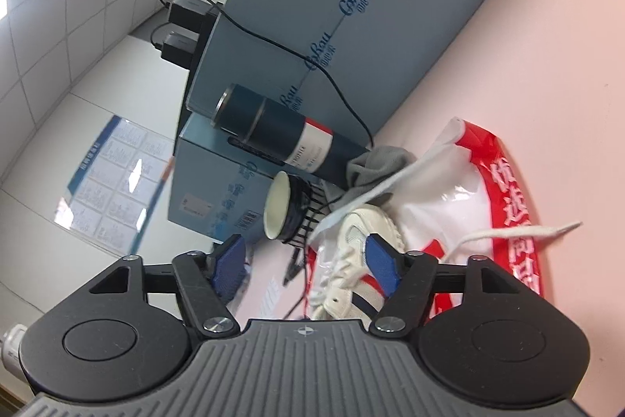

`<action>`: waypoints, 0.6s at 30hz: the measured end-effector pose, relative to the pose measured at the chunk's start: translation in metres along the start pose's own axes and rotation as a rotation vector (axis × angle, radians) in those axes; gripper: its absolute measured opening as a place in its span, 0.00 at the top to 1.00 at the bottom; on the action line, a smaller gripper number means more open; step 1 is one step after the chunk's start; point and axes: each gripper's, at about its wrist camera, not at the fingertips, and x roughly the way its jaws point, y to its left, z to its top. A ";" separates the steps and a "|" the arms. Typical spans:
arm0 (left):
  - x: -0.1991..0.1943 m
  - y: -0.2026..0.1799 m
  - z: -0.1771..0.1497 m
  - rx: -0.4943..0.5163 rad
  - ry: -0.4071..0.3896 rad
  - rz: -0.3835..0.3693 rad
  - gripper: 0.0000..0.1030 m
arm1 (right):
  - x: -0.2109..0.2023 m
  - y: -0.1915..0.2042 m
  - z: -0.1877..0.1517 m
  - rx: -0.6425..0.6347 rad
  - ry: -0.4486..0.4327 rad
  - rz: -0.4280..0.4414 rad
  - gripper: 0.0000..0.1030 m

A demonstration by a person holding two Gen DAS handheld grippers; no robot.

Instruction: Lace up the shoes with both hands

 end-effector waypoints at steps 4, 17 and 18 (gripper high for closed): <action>-0.015 -0.001 0.014 0.020 -0.099 -0.019 0.99 | -0.003 -0.001 -0.002 -0.026 0.003 -0.033 0.34; -0.067 0.006 0.055 0.098 -0.254 0.038 0.98 | 0.046 0.016 -0.037 -0.235 0.234 -0.129 0.34; -0.068 0.007 0.058 0.101 -0.250 0.038 0.98 | 0.046 0.015 -0.039 -0.229 0.237 -0.134 0.34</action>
